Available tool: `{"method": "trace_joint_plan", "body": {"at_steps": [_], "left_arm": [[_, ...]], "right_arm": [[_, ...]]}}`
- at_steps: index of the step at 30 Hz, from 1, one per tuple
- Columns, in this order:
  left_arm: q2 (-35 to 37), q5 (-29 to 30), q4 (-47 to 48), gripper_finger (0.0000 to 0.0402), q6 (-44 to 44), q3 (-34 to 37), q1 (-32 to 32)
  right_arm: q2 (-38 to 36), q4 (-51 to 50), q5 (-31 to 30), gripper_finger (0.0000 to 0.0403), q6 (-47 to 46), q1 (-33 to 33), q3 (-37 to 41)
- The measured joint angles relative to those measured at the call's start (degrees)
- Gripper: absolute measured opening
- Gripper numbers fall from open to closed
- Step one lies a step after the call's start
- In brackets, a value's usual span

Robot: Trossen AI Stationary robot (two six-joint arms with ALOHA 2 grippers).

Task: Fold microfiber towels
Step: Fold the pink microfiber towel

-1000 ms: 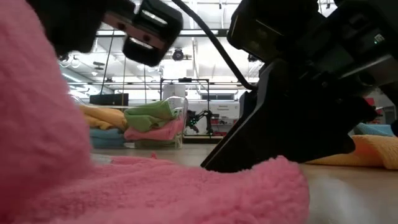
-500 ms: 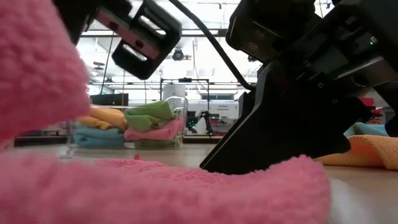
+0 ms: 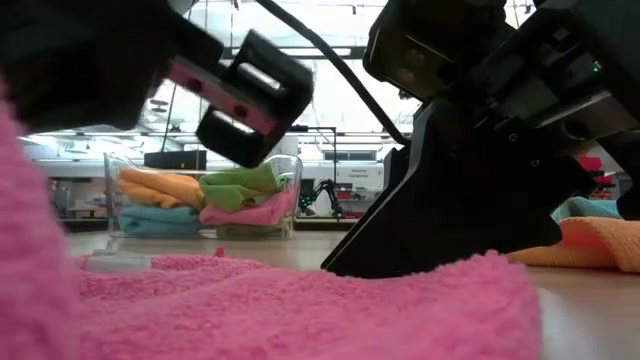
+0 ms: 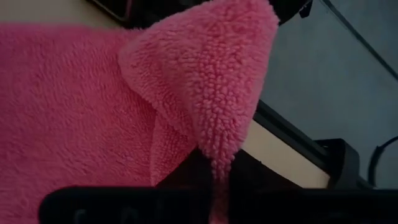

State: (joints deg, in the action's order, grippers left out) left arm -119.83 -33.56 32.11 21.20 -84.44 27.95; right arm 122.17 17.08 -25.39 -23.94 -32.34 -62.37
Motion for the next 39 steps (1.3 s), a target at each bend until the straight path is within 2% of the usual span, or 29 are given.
{"method": "trace_joint_plan", "body": {"at_steps": [4, 11, 15, 23, 31, 39], "left_arm": [[0.02, 0.32, -1.51, 0.0047, 0.77, 0.0, -0.05], [0.04, 6.47, -2.36, 0.0054, 2.27, 0.0, -0.05], [0.04, 8.9, -2.58, 0.0074, 2.58, 0.0, 0.01], [0.22, 9.18, -4.39, 0.0118, -4.45, 0.0, 0.01], [0.22, 11.72, -8.5, 0.0103, -10.63, 0.0, 0.3], [0.42, 20.39, -9.13, 0.0079, -12.28, 0.0, 0.38]], "right_arm": [[0.0, 0.01, 0.02, 0.0164, 0.14, 0.02, 0.02], [0.02, 0.13, 0.02, 0.0164, 0.13, 0.02, 0.04], [0.02, 0.16, 0.02, 0.0164, 0.06, 0.0, 0.04], [0.05, 0.16, 0.05, 0.0164, 0.13, 0.0, 0.04], [0.05, 0.18, 0.13, 0.0164, -0.01, 0.0, 0.04], [0.05, 0.24, 0.18, 0.0164, -0.59, 0.0, 0.07]]}}
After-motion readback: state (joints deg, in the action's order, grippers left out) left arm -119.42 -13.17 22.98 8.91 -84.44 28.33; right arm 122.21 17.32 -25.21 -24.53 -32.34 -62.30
